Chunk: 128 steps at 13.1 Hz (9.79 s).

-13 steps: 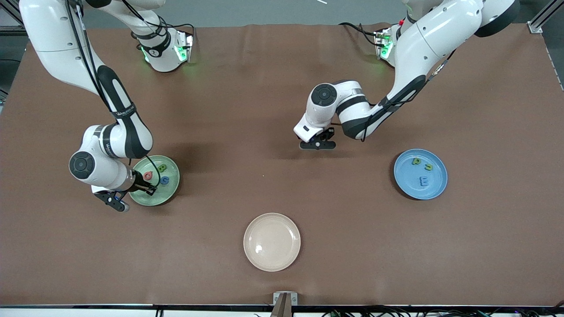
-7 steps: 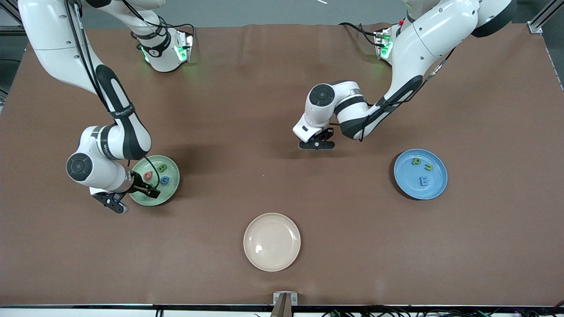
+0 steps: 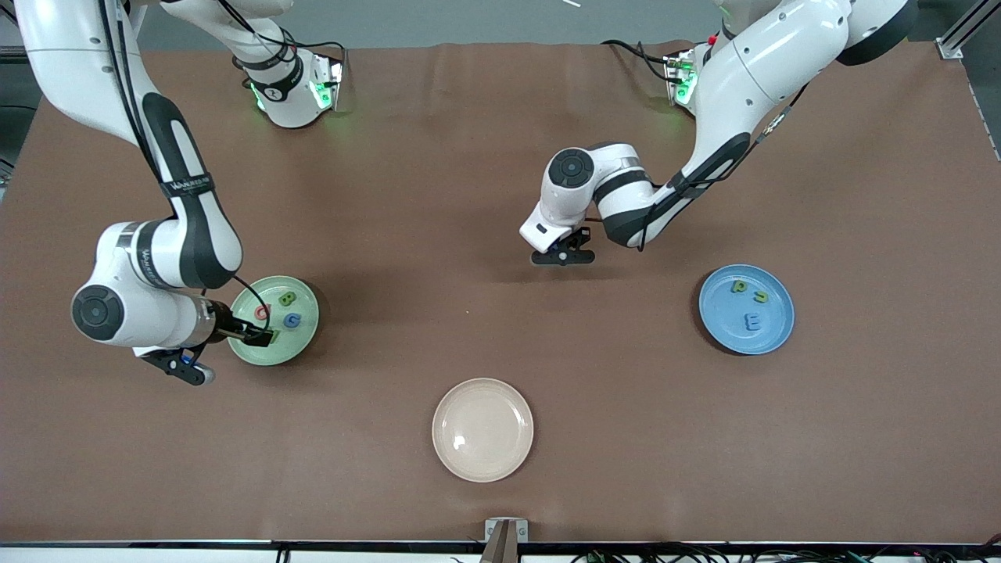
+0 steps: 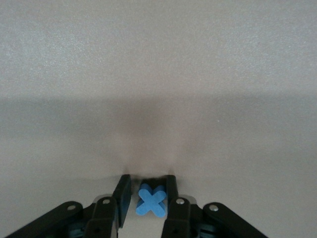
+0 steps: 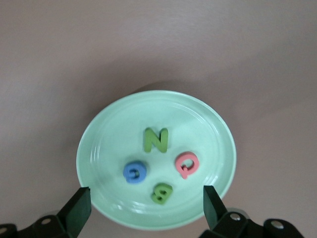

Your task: Sort upper and lower case letters into plates

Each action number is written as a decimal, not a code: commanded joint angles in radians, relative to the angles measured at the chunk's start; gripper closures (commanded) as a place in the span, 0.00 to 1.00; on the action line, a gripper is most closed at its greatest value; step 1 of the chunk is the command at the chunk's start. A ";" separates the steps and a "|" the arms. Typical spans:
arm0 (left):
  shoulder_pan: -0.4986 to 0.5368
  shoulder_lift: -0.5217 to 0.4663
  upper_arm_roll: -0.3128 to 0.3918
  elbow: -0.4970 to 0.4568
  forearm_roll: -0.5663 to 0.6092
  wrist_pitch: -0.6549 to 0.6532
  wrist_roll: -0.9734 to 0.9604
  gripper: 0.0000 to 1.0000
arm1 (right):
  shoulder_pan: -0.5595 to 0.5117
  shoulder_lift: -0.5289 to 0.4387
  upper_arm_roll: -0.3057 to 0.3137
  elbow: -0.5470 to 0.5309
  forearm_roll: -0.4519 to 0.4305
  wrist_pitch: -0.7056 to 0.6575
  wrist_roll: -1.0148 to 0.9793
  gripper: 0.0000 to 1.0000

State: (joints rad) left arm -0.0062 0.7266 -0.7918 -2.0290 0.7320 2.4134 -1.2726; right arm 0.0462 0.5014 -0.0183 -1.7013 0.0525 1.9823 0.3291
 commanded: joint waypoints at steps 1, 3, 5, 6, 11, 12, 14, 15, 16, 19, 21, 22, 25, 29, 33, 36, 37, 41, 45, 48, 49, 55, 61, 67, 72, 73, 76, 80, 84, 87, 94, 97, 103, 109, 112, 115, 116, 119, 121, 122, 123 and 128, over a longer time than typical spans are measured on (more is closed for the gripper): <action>-0.017 0.011 0.013 -0.004 0.009 0.007 -0.057 0.77 | -0.038 -0.030 0.004 0.040 -0.011 -0.080 -0.238 0.00; -0.017 0.010 0.013 -0.002 0.009 0.007 -0.089 0.89 | -0.068 -0.046 -0.006 0.089 -0.025 -0.146 -0.313 0.00; -0.014 0.001 0.013 0.003 0.009 0.004 -0.111 0.93 | -0.069 -0.078 -0.006 0.127 -0.086 -0.212 -0.328 0.00; -0.005 -0.010 0.013 0.004 0.009 -0.002 -0.103 0.93 | -0.069 -0.098 -0.006 0.153 -0.120 -0.248 -0.328 0.00; 0.171 -0.049 -0.036 0.056 0.009 -0.010 0.019 0.92 | -0.098 -0.139 -0.006 0.293 -0.137 -0.442 -0.378 0.00; 0.217 -0.056 -0.049 0.056 0.009 -0.010 0.047 0.92 | -0.100 -0.153 -0.006 0.295 -0.137 -0.456 -0.378 0.00; 0.337 -0.070 -0.091 0.043 0.009 -0.022 0.100 0.94 | -0.100 -0.178 -0.006 0.295 -0.134 -0.457 -0.377 0.00; 0.406 -0.069 -0.128 0.042 0.009 -0.063 0.157 0.94 | -0.100 -0.188 -0.006 0.295 -0.128 -0.457 -0.375 0.00; 0.466 -0.069 -0.160 0.044 0.009 -0.100 0.214 0.95 | -0.100 -0.199 -0.005 0.292 -0.123 -0.459 -0.366 0.00; 0.606 -0.069 -0.185 0.042 0.009 -0.122 0.362 0.95 | -0.079 -0.230 0.004 0.289 -0.079 -0.487 -0.361 0.00; 0.685 -0.067 -0.184 0.042 0.009 -0.135 0.470 0.94 | -0.028 -0.251 0.001 0.284 -0.077 -0.493 -0.331 0.00; 0.722 -0.067 -0.184 0.041 0.009 -0.149 0.537 0.94 | -0.017 -0.253 0.001 0.285 -0.077 -0.493 -0.303 0.00; 0.766 -0.056 -0.178 0.038 0.015 -0.183 0.620 0.94 | -0.022 -0.253 0.001 0.285 -0.077 -0.487 -0.309 0.00; 0.764 -0.041 -0.139 0.020 0.024 -0.183 0.662 0.93 | -0.037 -0.247 -0.006 0.311 -0.086 -0.487 -0.309 0.00; 0.755 -0.024 -0.103 0.006 0.067 -0.182 0.662 0.92 | -0.059 -0.244 -0.006 0.331 -0.076 -0.488 -0.306 0.00; 0.749 -0.007 -0.090 0.016 0.076 -0.171 0.664 0.92 | -0.054 -0.241 -0.005 0.338 -0.088 -0.477 -0.297 0.00; 0.749 -0.003 -0.090 0.018 0.079 -0.169 0.664 0.91 | -0.054 -0.238 -0.005 0.354 -0.088 -0.476 -0.298 0.00; 0.738 0.020 -0.075 0.026 0.104 -0.128 0.660 0.91 | -0.048 -0.233 -0.002 0.364 -0.076 -0.462 -0.297 0.00; 0.738 0.020 -0.067 0.027 0.104 -0.128 0.665 0.68 | -0.052 -0.257 0.000 0.315 -0.074 -0.480 -0.297 0.00; 0.746 0.001 -0.072 0.033 0.103 -0.138 0.662 0.00 | -0.057 -0.354 -0.002 0.189 -0.076 -0.442 -0.297 0.00; 0.750 -0.018 -0.075 0.033 0.096 -0.142 0.662 0.00 | -0.058 -0.394 -0.003 0.142 -0.076 -0.430 -0.298 0.00; 0.811 -0.069 -0.176 0.036 0.075 -0.203 0.662 0.00 | -0.049 -0.531 0.000 0.005 -0.076 -0.396 -0.298 0.00; 0.845 -0.069 -0.216 0.056 0.067 -0.226 0.668 0.00 | -0.055 -0.583 -0.003 -0.020 -0.076 -0.398 -0.298 0.00; 0.795 -0.117 -0.215 0.186 -0.173 -0.376 0.866 0.00 | -0.065 -0.612 -0.008 -0.015 -0.076 -0.395 -0.298 0.00; 0.533 -0.258 0.051 0.220 -0.429 -0.404 0.968 0.01 | -0.071 -0.609 -0.006 -0.015 -0.076 -0.392 -0.298 0.00; 0.428 -0.281 0.165 0.236 -0.492 -0.404 0.998 0.01 | -0.071 -0.609 -0.006 -0.015 -0.076 -0.392 -0.298 0.00; 0.118 -0.305 0.475 0.276 -0.624 -0.413 1.016 0.01 | -0.071 -0.607 -0.006 -0.015 -0.076 -0.388 -0.300 0.00; -0.219 -0.325 0.806 0.295 -0.756 -0.419 1.018 0.01 | -0.071 -0.606 -0.005 -0.015 -0.076 -0.388 -0.300 0.00; -0.258 -0.348 0.872 0.294 -0.773 -0.418 1.032 0.01 | -0.069 -0.606 -0.005 -0.014 -0.076 -0.388 -0.300 0.00; -0.187 -0.410 0.870 0.282 -0.775 -0.434 1.159 0.01 | -0.069 -0.606 -0.005 -0.014 -0.076 -0.387 -0.300 0.00; -0.064 -0.657 0.870 0.286 -0.776 -0.550 1.254 0.00 | -0.068 -0.606 -0.005 -0.014 -0.076 -0.387 -0.300 0.00; -0.067 -0.719 0.869 0.292 -0.778 -0.608 1.248 0.00 | -0.069 -0.606 -0.005 -0.014 -0.076 -0.387 -0.300 0.00; -0.064 -0.780 0.867 0.306 -0.776 -0.652 1.262 0.00 | -0.068 -0.606 -0.003 -0.014 -0.076 -0.387 -0.300 0.00; 0.023 -0.794 0.767 0.314 -0.780 -0.652 1.263 0.00 | -0.068 -0.606 -0.003 -0.014 -0.076 -0.387 -0.300 0.00; 0.023 -0.786 0.766 0.316 -0.780 -0.651 1.265 0.00 | -0.066 -0.606 -0.002 -0.012 -0.076 -0.385 -0.300 0.00; 0.022 -0.782 0.766 0.316 -0.780 -0.651 1.265 0.00 | -0.066 -0.604 -0.002 -0.014 -0.076 -0.385 -0.298 0.00; 0.019 -0.782 0.766 0.319 -0.780 -0.651 1.263 0.00 | -0.066 -0.604 0.000 -0.014 -0.076 -0.385 -0.297 0.00; 0.015 -0.764 0.766 0.361 -0.778 -0.651 1.259 0.00 | -0.065 -0.604 0.000 -0.014 -0.054 -0.387 -0.297 0.00; 0.017 -0.763 0.764 0.374 -0.778 -0.652 1.259 0.00 | -0.069 -0.604 -0.002 -0.014 -0.013 -0.388 -0.301 0.00; 0.019 -0.765 0.764 0.380 -0.778 -0.652 1.259 0.00 | -0.065 -0.604 -0.002 -0.014 -0.014 -0.390 -0.308 0.00; 0.020 -0.765 0.764 0.394 -0.775 -0.657 1.259 0.00 | -0.063 -0.604 0.000 -0.014 -0.014 -0.388 -0.311 0.00; 0.023 -0.757 0.767 0.518 -0.773 -0.812 1.260 0.00 | -0.063 -0.604 0.000 -0.011 -0.030 -0.396 -0.372 0.00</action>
State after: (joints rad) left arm 0.0055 -0.0518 -0.0206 -1.5774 -0.0274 1.6746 -0.0276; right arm -0.0097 -0.0768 -0.0242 -1.6876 0.0249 1.5844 -0.0117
